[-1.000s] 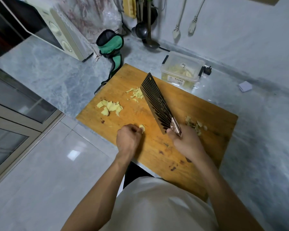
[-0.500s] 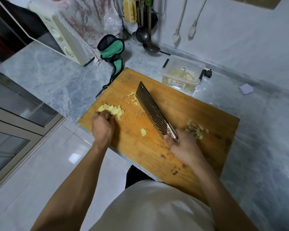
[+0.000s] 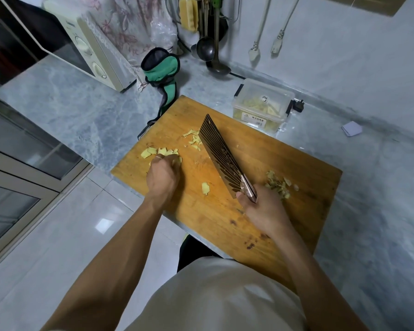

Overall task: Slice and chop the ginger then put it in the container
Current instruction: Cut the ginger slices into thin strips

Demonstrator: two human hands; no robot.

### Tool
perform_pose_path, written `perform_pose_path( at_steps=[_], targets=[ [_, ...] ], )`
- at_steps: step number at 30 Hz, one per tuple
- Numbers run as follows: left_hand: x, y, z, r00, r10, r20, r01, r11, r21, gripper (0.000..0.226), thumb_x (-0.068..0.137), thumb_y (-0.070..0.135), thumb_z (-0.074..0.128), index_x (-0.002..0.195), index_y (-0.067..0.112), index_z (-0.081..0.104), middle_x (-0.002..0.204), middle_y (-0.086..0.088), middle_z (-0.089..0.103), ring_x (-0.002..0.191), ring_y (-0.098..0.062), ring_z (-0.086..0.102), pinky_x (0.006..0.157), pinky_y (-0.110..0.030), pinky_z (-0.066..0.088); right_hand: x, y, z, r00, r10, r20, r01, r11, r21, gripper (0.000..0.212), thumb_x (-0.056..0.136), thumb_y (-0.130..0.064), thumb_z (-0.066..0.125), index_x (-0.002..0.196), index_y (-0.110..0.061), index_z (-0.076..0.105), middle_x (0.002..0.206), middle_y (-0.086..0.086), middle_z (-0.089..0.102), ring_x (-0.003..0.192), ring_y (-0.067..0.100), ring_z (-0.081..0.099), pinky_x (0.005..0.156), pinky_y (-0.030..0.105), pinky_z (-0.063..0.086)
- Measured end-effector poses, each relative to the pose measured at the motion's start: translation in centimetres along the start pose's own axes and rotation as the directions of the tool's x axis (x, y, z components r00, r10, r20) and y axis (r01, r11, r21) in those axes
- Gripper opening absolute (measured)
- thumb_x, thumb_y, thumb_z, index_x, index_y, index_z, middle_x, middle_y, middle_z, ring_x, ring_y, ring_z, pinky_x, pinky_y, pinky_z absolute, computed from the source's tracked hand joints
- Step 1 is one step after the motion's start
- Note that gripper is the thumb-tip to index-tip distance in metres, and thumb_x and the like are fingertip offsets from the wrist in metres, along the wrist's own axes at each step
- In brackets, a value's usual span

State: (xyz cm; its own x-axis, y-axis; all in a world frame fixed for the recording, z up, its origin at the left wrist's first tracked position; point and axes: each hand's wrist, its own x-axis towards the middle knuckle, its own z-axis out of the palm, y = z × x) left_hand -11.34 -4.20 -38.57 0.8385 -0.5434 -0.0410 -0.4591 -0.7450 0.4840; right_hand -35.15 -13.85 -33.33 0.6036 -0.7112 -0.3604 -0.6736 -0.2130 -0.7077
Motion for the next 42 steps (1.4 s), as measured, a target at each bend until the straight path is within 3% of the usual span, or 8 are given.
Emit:
perform_pose_path(
  at_steps=[6, 10, 13, 18, 22, 30, 34, 42],
  targets=[
    [1.1, 0.7, 0.2, 0.989, -0.141, 0.039, 0.145, 0.980, -0.138, 0.008, 0.094, 0.011, 0.060, 0.094, 0.017, 0.065, 0.103, -0.006, 0.064, 0.084, -0.020, 0.059, 0.075, -0.033, 0.050, -0.5, 0.6, -0.4, 1.000, 0.011, -0.023, -0.011, 0.999, 0.030, 0.026, 0.099, -0.035, 0.062, 0.081, -0.016, 0.058, 0.073, 0.000, 0.058, 0.061, 0.011, 0.054, 0.050, 0.018, 0.041],
    [0.6, 0.3, -0.6, 0.980, -0.178, 0.086, 0.196, 0.925, -0.324, 0.011, 0.090, 0.010, 0.069, 0.086, 0.019, 0.063, 0.081, 0.014, 0.062, 0.080, -0.006, 0.060, 0.068, -0.020, 0.044, -0.8, 0.9, -0.5, 0.999, 0.022, -0.031, -0.020, 0.997, 0.070, 0.026, 0.099, -0.034, 0.062, 0.079, -0.018, 0.057, 0.072, -0.001, 0.058, 0.060, 0.011, 0.054, 0.049, 0.017, 0.041],
    [-0.5, 0.2, -1.2, 0.964, -0.242, 0.113, 0.267, 0.854, -0.447, 0.008, 0.086, 0.009, 0.074, 0.091, 0.013, 0.069, 0.079, 0.007, 0.067, 0.067, -0.006, 0.060, 0.055, -0.013, 0.046, -0.9, 1.2, -0.6, 0.999, 0.023, -0.028, -0.020, 0.996, 0.090, 0.026, 0.098, -0.035, 0.063, 0.080, -0.017, 0.058, 0.071, -0.001, 0.057, 0.059, 0.011, 0.054, 0.049, 0.019, 0.041],
    [-2.9, -0.8, -0.5, 0.904, -0.351, 0.246, 0.428, 0.765, -0.481, 0.011, 0.081, 0.007, 0.079, 0.074, 0.013, 0.073, 0.077, -0.002, 0.074, 0.064, -0.018, 0.067, 0.070, -0.034, 0.060, -1.0, 1.4, -0.5, 1.000, 0.011, -0.019, -0.009, 0.993, 0.117, 0.028, 0.098, -0.033, 0.064, 0.078, -0.014, 0.058, 0.067, -0.002, 0.054, 0.056, 0.012, 0.050, 0.051, 0.025, 0.041],
    [-3.9, -0.3, -0.6, 0.880, -0.361, 0.308, 0.472, 0.731, -0.492, 0.014, 0.082, 0.005, 0.076, 0.074, 0.015, 0.071, 0.073, -0.002, 0.071, 0.062, -0.013, 0.063, 0.070, -0.030, 0.058, -1.1, 1.3, -0.2, 1.000, 0.001, -0.007, 0.000, 0.994, 0.108, 0.026, 0.098, -0.033, 0.064, 0.083, -0.011, 0.062, 0.070, 0.000, 0.057, 0.059, 0.013, 0.052, 0.053, 0.027, 0.042],
    [-5.8, 3.3, 0.1, 0.823, -0.358, 0.441, 0.564, 0.607, -0.560, 0.008, 0.086, 0.004, 0.073, 0.088, 0.011, 0.073, 0.075, -0.004, 0.070, 0.054, -0.008, 0.058, 0.047, -0.015, 0.047, -1.3, 1.6, -0.2, 1.000, 0.000, -0.005, 0.001, 0.996, 0.092, 0.029, 0.098, -0.034, 0.063, 0.078, -0.013, 0.058, 0.071, 0.002, 0.056, 0.058, 0.013, 0.050, 0.050, 0.025, 0.040],
    [-5.9, 4.0, 1.2, 0.811, -0.404, 0.424, 0.584, 0.613, -0.532, 0.004, 0.085, 0.008, 0.075, 0.086, 0.012, 0.076, 0.080, -0.004, 0.074, 0.055, -0.008, 0.061, 0.054, -0.018, 0.050, -1.3, 1.9, -0.4, 1.000, 0.013, 0.001, -0.013, 0.995, 0.101, 0.028, 0.099, -0.033, 0.062, 0.077, -0.017, 0.055, 0.069, -0.001, 0.054, 0.056, 0.010, 0.048, 0.045, 0.018, 0.036],
    [-6.7, 4.4, 2.0, 0.907, -0.365, 0.210, 0.421, 0.791, -0.444, 0.016, 0.085, 0.014, 0.072, 0.072, 0.022, 0.071, 0.073, 0.008, 0.069, 0.068, -0.006, 0.062, 0.070, -0.024, 0.054, -1.4, 2.2, -0.9, 1.000, -0.004, 0.014, 0.003, 0.997, 0.072, 0.030, 0.099, -0.035, 0.061, 0.080, -0.012, 0.057, 0.070, 0.000, 0.054, 0.057, 0.012, 0.049, 0.050, 0.026, 0.040]
  ],
)
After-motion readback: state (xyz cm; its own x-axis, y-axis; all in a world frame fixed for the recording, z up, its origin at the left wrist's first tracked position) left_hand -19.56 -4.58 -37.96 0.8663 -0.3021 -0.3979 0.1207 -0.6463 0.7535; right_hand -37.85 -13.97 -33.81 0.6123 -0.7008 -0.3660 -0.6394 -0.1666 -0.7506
